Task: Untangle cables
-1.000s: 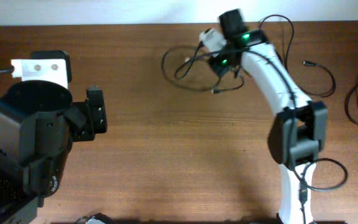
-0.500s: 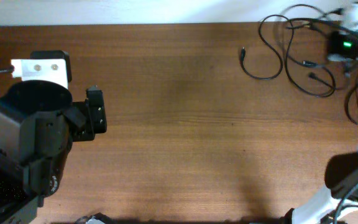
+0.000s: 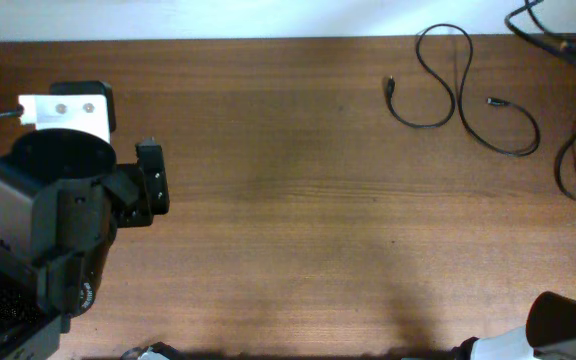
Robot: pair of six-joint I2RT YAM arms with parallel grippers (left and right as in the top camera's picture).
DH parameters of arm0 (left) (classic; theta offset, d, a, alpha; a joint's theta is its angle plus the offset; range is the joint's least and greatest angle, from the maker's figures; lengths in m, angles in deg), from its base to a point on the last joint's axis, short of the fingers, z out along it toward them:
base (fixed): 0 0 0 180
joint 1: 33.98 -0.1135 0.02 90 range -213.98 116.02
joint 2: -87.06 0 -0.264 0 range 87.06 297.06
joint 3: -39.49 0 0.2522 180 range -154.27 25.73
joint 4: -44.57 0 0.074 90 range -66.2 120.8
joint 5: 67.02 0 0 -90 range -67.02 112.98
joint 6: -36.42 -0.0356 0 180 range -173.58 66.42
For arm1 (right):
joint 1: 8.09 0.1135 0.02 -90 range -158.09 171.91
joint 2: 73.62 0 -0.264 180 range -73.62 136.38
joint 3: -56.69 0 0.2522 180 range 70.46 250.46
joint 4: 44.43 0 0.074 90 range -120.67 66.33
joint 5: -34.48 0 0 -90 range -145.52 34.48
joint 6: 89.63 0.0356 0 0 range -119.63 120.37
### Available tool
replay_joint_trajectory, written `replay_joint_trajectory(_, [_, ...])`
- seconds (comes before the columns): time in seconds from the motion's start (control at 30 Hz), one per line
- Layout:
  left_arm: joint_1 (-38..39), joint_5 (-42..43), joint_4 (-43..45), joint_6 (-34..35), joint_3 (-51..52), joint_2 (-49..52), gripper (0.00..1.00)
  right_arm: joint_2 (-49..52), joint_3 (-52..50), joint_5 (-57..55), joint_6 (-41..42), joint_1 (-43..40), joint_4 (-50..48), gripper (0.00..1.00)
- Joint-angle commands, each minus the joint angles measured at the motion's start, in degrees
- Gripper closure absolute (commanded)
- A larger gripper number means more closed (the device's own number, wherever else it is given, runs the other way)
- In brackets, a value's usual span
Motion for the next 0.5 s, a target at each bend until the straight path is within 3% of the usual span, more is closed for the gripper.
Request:
replay_joint_trajectory(0.0, [-0.2, -1.5, 0.0, 0.5, 0.0, -0.2, 0.16, -9.8, -13.3, 0.5, -0.4, -4.4, -5.4, 0.96])
replay_joint_trajectory(0.1, [-0.2, -2.3, 0.0, 0.1, 0.0, -0.2, 0.16, -23.4, -35.0, -0.1, -2.0, -4.6, -19.7, 0.96])
replay_joint_trajectory(0.17, [-0.2, -2.6, 0.0, -0.3, 0.0, -0.1, 0.16, -33.9, -53.8, -7.9, 2.5, -4.6, -32.3, 0.96])
replay_joint_trajectory(0.2, [-0.2, -2.6, 0.0, -0.3, 0.0, -0.1, 0.16, -36.1, -58.6, -11.8, 4.8, -4.6, -32.7, 0.96])
replay_joint_trajectory(0.3, [-0.2, -2.6, 0.0, -0.9, 0.0, -0.2, 0.16, -36.3, -65.5, -20.3, 17.3, -4.7, -29.3, 0.96])
replay_joint_trajectory(0.47, [-0.2, -2.6, 0.0, -1.6, 0.0, -2.0, 0.16, -30.4, -66.0, -21.0, 26.3, -11.9, -24.6, 0.96])
